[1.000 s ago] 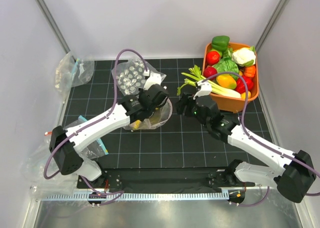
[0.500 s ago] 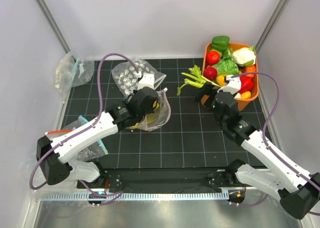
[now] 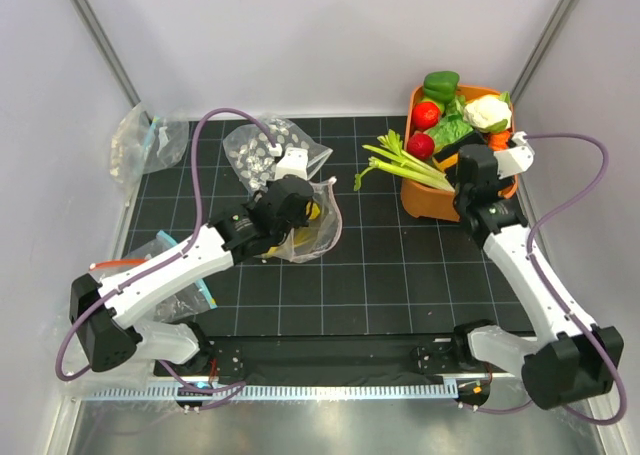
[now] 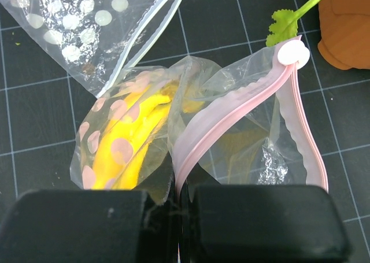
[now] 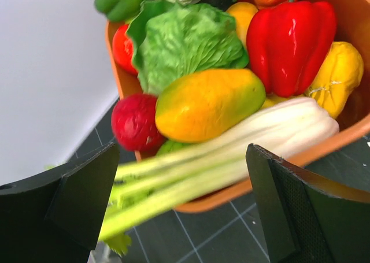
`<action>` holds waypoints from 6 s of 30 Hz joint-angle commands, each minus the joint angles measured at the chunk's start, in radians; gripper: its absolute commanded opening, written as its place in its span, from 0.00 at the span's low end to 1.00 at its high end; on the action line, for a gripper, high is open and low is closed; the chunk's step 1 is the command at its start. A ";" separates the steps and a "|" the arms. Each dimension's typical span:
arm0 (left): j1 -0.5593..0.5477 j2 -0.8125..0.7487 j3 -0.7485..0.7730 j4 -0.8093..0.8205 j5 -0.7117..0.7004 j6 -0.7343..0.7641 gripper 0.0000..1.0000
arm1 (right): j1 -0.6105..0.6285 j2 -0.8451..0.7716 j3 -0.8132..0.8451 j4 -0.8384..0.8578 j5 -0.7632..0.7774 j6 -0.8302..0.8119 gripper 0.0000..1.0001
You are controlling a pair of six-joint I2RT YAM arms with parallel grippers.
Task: Place the food in the zip-top bag and seal the zipper
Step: Pick up the fake fruit from the bin, then place the fake fruit in the zipper food storage bag.
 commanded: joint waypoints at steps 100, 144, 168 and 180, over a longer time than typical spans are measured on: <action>-0.001 -0.137 -0.052 0.085 0.068 0.013 0.00 | -0.254 0.032 0.058 0.083 -0.148 -0.115 0.98; -0.001 -0.134 -0.059 0.090 0.076 0.019 0.00 | -0.112 -0.182 -0.209 0.464 -0.098 -0.092 0.48; 0.056 -0.116 -0.074 0.104 0.171 -0.053 0.00 | 0.600 -0.153 -0.287 0.695 -0.720 -0.589 0.29; 0.056 -0.154 -0.086 0.119 0.217 -0.058 0.00 | 0.718 -0.081 -0.272 0.720 -0.646 -0.654 0.29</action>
